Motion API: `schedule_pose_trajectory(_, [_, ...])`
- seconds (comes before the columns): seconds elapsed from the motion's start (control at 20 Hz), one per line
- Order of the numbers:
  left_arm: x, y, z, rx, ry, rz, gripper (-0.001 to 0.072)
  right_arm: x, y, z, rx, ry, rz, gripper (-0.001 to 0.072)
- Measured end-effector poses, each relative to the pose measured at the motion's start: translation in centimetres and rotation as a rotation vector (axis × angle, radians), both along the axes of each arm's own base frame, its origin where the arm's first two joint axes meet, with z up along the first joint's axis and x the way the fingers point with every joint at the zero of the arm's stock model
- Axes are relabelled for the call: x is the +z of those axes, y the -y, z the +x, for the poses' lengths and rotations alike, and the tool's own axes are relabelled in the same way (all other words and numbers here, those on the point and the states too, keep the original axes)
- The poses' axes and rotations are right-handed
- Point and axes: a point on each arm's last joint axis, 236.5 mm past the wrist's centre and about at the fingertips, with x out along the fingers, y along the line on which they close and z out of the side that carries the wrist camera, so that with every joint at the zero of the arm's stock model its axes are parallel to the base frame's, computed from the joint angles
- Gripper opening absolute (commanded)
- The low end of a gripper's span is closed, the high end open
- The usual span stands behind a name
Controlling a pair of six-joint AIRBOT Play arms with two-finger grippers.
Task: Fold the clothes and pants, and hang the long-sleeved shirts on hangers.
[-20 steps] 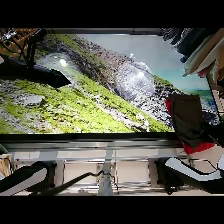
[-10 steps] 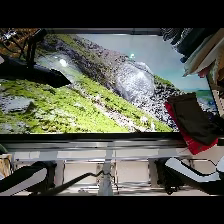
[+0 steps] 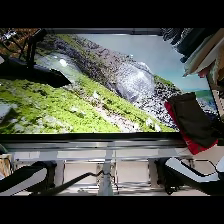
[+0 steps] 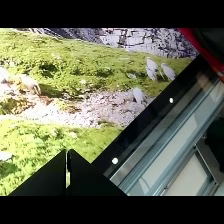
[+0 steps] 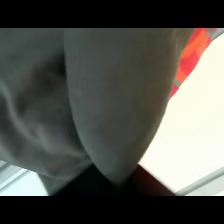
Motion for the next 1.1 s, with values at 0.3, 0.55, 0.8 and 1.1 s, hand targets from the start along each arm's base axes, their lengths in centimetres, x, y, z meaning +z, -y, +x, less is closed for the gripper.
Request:
schedule_pose_trajectory(0.3, [-0.1, -0.4, 0.3, 0.012, 0.007, 0.008, 0.0187, 2.1, 3.6, 0.3, -0.079, 0.029, -0.147, 0.0541])
schedule_pose_trajectory(0.55, [-2.5, -6.2, 1.9, 0.177, -0.012, 0.198, 0.0180, 9.0, -5.8, 16.9, 0.031, 0.649, 0.149, 0.0459])
schedule_pose_trajectory(0.8, [-1.8, -20.6, 3.1, 0.649, 0.014, 0.481, 0.0180, 11.9, -21.4, 24.1, 0.480, 0.793, 0.315, 0.0020])
schedule_pose_trajectory(1.1, [2.5, -27.7, 3.8, 0.919, 0.169, 0.459, 0.0181, 12.3, -25.0, 29.6, 0.821, 0.894, -0.058, 0.0020])
